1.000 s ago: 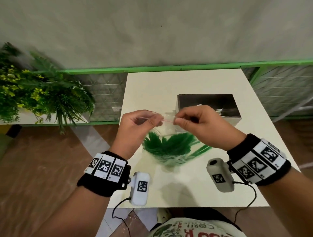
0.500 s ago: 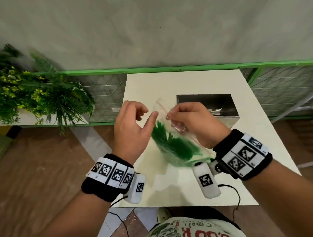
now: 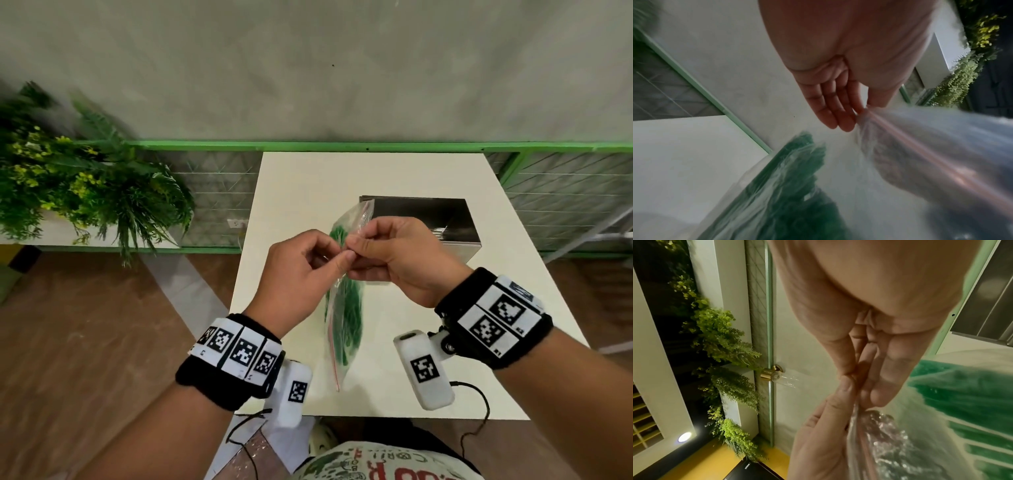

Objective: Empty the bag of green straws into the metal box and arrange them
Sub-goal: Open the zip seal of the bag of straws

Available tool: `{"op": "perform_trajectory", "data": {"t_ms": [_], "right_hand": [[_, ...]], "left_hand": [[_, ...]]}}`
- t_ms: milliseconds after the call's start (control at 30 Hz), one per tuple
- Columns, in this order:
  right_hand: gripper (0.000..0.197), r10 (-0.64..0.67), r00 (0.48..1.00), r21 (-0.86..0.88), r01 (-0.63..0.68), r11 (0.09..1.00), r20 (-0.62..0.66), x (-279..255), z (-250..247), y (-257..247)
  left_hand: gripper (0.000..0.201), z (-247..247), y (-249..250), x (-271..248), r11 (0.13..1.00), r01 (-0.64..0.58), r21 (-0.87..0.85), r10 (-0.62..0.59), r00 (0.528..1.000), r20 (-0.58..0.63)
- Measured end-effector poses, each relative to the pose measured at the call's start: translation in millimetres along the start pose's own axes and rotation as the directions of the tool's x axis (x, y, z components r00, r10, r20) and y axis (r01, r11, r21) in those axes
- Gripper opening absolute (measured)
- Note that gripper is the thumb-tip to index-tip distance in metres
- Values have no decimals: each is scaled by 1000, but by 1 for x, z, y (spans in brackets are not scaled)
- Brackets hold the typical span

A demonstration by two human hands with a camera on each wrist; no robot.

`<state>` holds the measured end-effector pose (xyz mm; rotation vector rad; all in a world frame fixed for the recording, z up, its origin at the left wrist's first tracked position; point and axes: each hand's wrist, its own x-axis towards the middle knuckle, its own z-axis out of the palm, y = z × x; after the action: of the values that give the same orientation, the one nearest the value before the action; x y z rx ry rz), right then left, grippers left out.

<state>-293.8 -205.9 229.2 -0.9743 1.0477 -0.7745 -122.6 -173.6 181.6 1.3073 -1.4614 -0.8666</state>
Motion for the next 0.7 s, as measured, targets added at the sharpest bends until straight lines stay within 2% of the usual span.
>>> {"op": "perform_trajectory", "data": {"t_ms": [67,167,233,333,500,700], "right_hand": [[9,-8,1000,-1,8,1000,-4,-2,0,1],[21,6,1000,-59,-5,998,16,-5,-1,2],[16,23,999,-95,-19,995,41,-8,0,2],[12,27,999,-54,-25,998,38,-8,-1,-1],[11,11,1000,2,-11,1000,4,-4,2,4],[17,-15,999,-235,22,972,32,-3,10,11]], "left_hand": [[9,-1,1,1,998,28,-64,-28,1000,7],[14,-3,0,1,993,40,-111,-38,999,19],[13,-3,-1,1,991,54,-125,-46,997,64],[9,-3,-2,-1,984,95,-154,-78,991,111],[11,-6,-4,0,973,151,-176,-134,986,102],[11,-5,-5,7,989,106,-102,-95,990,106]]}}
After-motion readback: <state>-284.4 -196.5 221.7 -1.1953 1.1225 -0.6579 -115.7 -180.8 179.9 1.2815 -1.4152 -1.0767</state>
